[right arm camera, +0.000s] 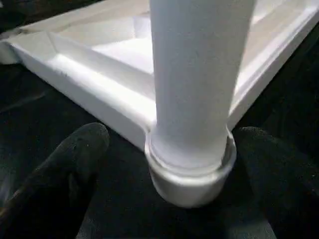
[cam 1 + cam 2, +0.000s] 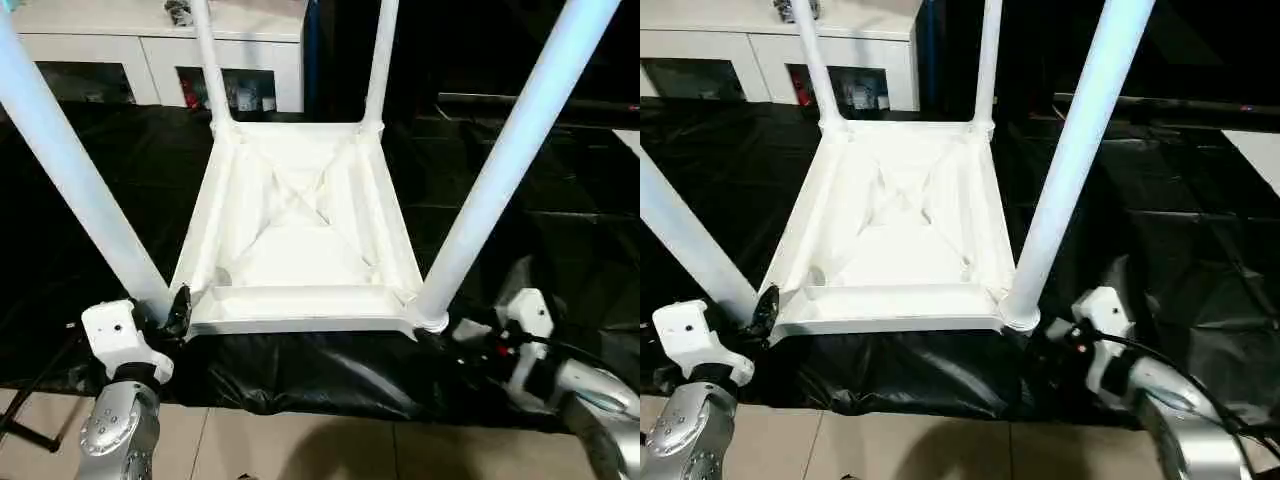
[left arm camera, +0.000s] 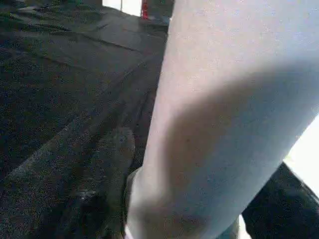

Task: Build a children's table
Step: Flip table

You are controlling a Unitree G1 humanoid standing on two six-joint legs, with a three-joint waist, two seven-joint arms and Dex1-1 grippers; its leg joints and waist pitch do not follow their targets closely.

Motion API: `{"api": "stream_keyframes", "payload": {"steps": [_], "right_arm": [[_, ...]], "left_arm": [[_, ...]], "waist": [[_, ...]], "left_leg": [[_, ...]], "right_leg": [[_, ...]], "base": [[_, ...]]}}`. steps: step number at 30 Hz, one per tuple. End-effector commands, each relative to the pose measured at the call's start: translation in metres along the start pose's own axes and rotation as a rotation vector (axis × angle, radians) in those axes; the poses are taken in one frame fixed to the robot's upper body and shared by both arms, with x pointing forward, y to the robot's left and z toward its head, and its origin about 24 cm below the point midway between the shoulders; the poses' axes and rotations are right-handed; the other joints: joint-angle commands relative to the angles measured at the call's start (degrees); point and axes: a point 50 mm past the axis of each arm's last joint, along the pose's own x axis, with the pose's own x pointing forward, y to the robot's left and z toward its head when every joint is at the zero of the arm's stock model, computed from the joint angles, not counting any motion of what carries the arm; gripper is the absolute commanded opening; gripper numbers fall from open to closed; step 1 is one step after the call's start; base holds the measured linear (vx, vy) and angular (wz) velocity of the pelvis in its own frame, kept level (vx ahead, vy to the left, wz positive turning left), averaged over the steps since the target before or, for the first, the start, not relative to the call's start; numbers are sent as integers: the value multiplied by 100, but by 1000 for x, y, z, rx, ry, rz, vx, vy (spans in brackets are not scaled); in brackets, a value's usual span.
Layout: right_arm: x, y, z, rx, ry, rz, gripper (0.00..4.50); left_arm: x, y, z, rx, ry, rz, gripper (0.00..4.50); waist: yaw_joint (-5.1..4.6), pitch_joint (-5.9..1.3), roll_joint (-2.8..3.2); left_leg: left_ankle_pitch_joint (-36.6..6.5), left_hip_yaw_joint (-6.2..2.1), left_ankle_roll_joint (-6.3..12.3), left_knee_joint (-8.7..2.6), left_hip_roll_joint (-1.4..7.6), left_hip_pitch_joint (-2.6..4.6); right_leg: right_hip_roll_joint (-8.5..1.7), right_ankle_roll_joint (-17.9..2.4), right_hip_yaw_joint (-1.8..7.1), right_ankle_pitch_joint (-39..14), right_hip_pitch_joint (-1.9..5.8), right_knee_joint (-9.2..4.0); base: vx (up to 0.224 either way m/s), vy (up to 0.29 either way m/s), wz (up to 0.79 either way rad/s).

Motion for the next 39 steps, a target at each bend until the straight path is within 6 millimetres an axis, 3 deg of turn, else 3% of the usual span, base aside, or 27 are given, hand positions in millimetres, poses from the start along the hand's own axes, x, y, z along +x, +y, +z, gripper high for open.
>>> {"api": "stream_keyframes", "payload": {"steps": [1, 4, 7, 10, 13, 17, 18, 19, 21, 23, 25, 29, 34, 39], "right_arm": [[-16, -2, 16, -18, -19, 45, 450], [-27, 0, 21, -16, 1, 96, 450], [-38, 3, 24, -11, 72, 177, 450], [-39, 19, 28, 73, 102, 334, 450], [-25, 27, 32, 101, 65, 382, 450], [33, 35, 34, 80, -39, 287, 450], [42, 40, 35, 72, -49, 307, 450], [42, 40, 35, 72, -49, 307, 450], [59, 52, 33, 115, -30, 345, 450], [67, 58, 32, 118, -27, 364, 450], [70, 63, 33, 119, -23, 380, 450], [73, 70, 37, 129, -35, 423, 450], [87, 54, 34, 182, -46, 215, 450], [95, 44, 30, 292, -73, 111, 450]], "left_arm": [[3, -4, 3, -44, -9, -12, 282], [5, -8, 3, -50, -6, -26, 274], [7, -13, 2, -48, 2, -46, 271], [7, -18, 1, -55, 21, -68, 270], [7, -22, -2, -98, 54, -82, 270], [11, -37, 2, -233, 107, -150, 270], [13, -42, 4, -274, 120, -163, 270], [13, -42, 4, -274, 120, -163, 270], [17, -51, 8, -360, 132, -169, 270], [19, -56, 10, -418, 138, -170, 270], [20, -60, 12, -435, 141, -178, 270], [23, -69, 13, -478, 153, -186, 268], [21, -82, 13, -435, 188, -247, 267], [22, -83, 14, -446, 189, -243, 267]], "waist": [[38, -205, -86], [80, -192, -85], [99, -171, -124], [147, -169, -148], [159, -170, -153], [104, -194, -205], [124, -214, -235], [181, -222, -197], [249, -215, -184], [263, -225, -218], [283, -226, -180], [259, -226, -234], [220, -223, -264], [235, -238, -255]], "left_leg": [[-1084, -182, 442, -517, 408, 1], [-1044, -180, 584, -507, 412, -1], [-1179, -186, 517, -518, 409, 7], [-1128, -200, 555, -514, 414, 6], [-1043, -208, 522, -511, 422, 13], [-654, -182, 386, -492, 383, 8], [-649, -179, 353, -488, 378, -2], [-604, -145, 345, -456, 390, 72], [-456, -120, 376, -462, 404, 45], [-399, -114, 390, -460, 390, 15], [-499, -115, 330, -468, 400, 21], [-523, -132, 263, -490, 402, 13], [-628, -125, 143, -506, 396, 33], [-444, -118, 94, -499, 385, 22]], "right_leg": [[-415, -1068, 273, -799, 194, -461], [-434, -1031, 266, -919, 187, -478], [-434, -921, 264, -1495, 170, -527], [-438, -849, 268, -1548, 177, -526], [-450, -835, 257, -1687, 132, -532], [-433, -1049, 242, -1283, 82, -448], [-445, -1039, 241, -1351, 99, -435], [-418, -1072, 262, -1179, 46, -436], [-408, -1153, 277, -768, 81, -387], [-407, -1210, 260, -582, 103, -354], [-420, -1188, 264, -684, 100, -370], [-410, -1043, 270, -478, 136, -367], [-423, -991, 277, -742, 120, -392], [-398, -997, 272, -381, 139, -351]], "base": [[0, 0, 0], [0, 0, 0], [0, 0, 0], [0, 0, 0], [0, 0, 0], [0, 0, 0], [0, 0, 0], [0, 0, 0], [0, 0, 0], [0, 0, 0], [0, 0, 0], [0, 0, 0], [0, 0, 0], [0, 0, 0]]}}
